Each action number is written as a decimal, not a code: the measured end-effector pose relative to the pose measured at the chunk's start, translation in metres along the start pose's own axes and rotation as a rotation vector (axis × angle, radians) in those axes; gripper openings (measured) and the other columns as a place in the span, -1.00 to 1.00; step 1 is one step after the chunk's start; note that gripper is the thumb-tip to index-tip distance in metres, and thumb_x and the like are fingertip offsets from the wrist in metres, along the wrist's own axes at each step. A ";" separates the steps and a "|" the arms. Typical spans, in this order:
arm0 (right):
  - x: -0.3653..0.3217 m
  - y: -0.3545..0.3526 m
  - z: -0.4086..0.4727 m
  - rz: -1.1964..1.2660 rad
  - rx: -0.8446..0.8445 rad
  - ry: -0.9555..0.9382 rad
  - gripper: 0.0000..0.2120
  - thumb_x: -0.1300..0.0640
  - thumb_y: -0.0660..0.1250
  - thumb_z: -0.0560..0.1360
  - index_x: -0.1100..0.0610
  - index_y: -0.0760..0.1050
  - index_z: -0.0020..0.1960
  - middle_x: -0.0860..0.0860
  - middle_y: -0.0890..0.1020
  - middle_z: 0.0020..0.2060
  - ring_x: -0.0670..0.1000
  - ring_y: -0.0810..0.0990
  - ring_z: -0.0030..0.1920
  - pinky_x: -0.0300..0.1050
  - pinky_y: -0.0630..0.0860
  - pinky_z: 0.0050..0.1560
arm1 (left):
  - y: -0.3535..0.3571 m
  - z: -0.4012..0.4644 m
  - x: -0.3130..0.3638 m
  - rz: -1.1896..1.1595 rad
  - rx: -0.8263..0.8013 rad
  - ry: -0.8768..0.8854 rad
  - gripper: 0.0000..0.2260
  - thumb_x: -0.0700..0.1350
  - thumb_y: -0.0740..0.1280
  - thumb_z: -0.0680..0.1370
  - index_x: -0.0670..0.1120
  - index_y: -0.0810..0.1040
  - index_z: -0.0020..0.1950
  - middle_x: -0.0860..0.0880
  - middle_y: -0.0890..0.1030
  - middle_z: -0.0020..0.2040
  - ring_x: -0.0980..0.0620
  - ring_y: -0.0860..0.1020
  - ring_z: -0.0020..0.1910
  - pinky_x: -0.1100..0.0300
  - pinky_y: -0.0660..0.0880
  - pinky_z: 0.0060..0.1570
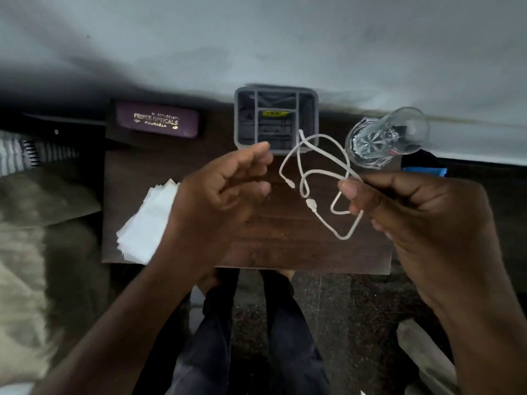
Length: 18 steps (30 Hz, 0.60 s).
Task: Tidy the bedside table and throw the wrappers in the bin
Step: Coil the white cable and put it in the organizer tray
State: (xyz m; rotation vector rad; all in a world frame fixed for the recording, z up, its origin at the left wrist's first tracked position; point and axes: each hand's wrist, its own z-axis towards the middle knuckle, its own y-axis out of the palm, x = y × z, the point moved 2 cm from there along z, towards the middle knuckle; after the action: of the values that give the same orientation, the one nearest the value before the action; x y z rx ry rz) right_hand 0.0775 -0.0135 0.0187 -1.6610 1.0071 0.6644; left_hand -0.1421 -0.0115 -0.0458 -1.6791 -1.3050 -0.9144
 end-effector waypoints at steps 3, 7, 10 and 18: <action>0.000 0.010 0.000 0.012 -0.045 -0.019 -0.85 -0.05 0.47 0.48 0.00 0.72 -0.16 0.00 0.68 -0.39 -0.09 0.51 -0.49 -0.25 0.45 -0.41 | 0.002 -0.003 -0.011 0.108 -0.035 0.003 -0.22 0.08 0.54 0.38 0.03 0.33 0.55 0.10 0.40 0.50 0.22 0.37 0.48 0.04 0.41 0.44; -0.007 0.024 0.002 0.150 -0.158 -0.004 -0.79 -0.10 0.41 0.46 -0.02 0.74 -0.08 0.09 0.66 -0.35 -0.10 0.45 -0.46 -0.25 0.38 -0.41 | -0.002 -0.004 -0.011 0.058 -0.089 0.062 0.10 0.09 0.61 0.30 0.03 -0.02 0.64 0.07 0.10 0.66 0.18 0.08 0.62 -0.03 0.18 0.57; -0.016 0.033 0.010 0.106 -0.348 -0.054 -0.82 -0.06 0.37 0.49 -0.05 0.73 -0.06 0.01 0.67 -0.35 -0.15 0.49 -0.44 -0.35 0.39 -0.37 | -0.011 -0.005 0.002 0.147 -0.085 0.187 0.05 -0.02 0.62 0.34 -0.07 0.05 0.64 -0.01 0.18 0.63 0.14 0.15 0.61 0.08 0.22 0.55; -0.025 0.053 0.033 0.167 -0.378 -0.068 -0.81 0.00 0.38 0.47 0.04 0.70 0.00 -0.07 0.68 -0.36 -0.25 0.56 -0.40 -0.45 0.41 -0.34 | -0.025 -0.013 0.011 0.142 0.028 0.112 -0.84 -0.07 0.41 0.58 0.11 0.69 0.13 0.18 0.74 -0.02 0.28 0.67 -0.01 0.29 0.56 0.02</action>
State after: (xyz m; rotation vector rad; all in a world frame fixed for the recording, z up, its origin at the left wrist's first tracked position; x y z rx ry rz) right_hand 0.0204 0.0191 0.0036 -1.8745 1.0231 1.0680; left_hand -0.1653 -0.0151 -0.0267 -1.6515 -1.1045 -0.8884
